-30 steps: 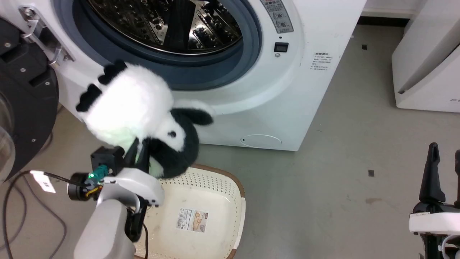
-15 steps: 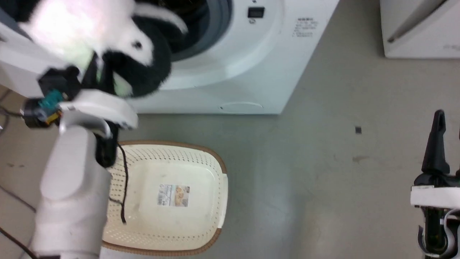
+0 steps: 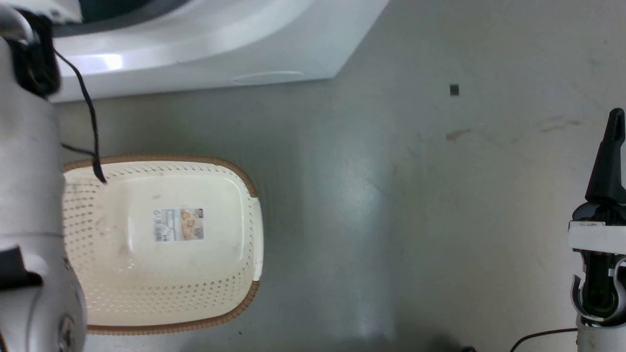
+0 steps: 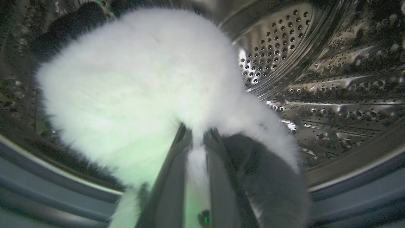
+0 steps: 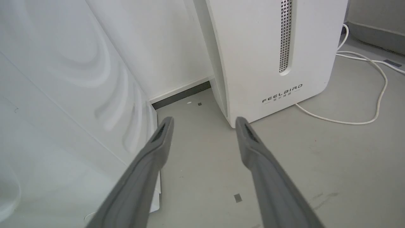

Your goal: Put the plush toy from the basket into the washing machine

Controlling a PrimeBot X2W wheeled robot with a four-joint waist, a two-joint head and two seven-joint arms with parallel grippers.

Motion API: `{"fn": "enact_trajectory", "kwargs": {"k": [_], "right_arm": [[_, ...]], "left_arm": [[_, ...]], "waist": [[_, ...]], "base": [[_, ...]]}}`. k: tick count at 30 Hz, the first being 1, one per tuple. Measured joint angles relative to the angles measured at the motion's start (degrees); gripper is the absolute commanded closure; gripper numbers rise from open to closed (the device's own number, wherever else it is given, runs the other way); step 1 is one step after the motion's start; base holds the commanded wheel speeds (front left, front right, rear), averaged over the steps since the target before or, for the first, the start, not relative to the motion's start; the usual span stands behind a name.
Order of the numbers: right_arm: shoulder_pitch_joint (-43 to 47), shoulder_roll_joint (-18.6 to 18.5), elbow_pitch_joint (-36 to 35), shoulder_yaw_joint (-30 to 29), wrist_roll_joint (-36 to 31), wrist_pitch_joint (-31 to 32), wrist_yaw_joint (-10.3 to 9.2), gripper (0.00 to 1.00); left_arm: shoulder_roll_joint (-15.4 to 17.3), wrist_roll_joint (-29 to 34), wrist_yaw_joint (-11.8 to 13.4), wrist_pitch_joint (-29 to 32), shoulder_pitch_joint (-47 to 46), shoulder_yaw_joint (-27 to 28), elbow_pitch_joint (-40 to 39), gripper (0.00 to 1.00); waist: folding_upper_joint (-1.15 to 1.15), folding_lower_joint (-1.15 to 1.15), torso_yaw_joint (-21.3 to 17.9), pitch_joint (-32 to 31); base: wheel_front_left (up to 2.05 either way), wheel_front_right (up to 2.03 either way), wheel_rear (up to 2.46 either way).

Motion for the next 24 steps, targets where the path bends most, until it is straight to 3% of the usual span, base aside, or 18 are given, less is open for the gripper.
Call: {"fn": "enact_trajectory", "kwargs": {"k": [7,13,14,15,24], "right_arm": [[-1.3,0.0,-0.4,1.3,0.4,0.0,0.01,0.0],[-1.7,0.0,-0.6,1.2,0.5,0.0,0.01,0.0],[-1.7,0.0,-0.5,1.2,0.5,0.0,0.01,0.0],[-1.7,0.0,-0.5,1.2,0.5,0.0,0.01,0.0],[-1.4,0.0,0.1,1.4,-0.4,0.0,0.01,0.0]], "left_arm": [[2.9,1.4,1.0,0.0,-11.4,0.3,5.8,1.0],[4.3,3.1,1.0,0.0,-15.1,-0.4,6.6,1.0],[4.1,3.1,1.0,0.0,-15.1,-0.4,6.8,0.62],[3.9,3.2,1.1,0.0,-15.0,-0.4,7.0,0.0],[3.3,4.1,2.2,0.0,-6.9,0.4,4.7,0.0]], "waist": [[0.0,0.0,-2.7,5.5],[0.0,0.0,-4.1,8.1],[0.0,0.01,-4.1,8.1],[0.0,0.01,-4.1,7.9],[0.0,0.0,-3.2,2.9]], "base": [[0.0,0.0,0.0],[0.0,0.0,0.0],[0.0,0.0,0.0],[0.0,0.0,0.0],[0.0,0.0,0.0]]}}
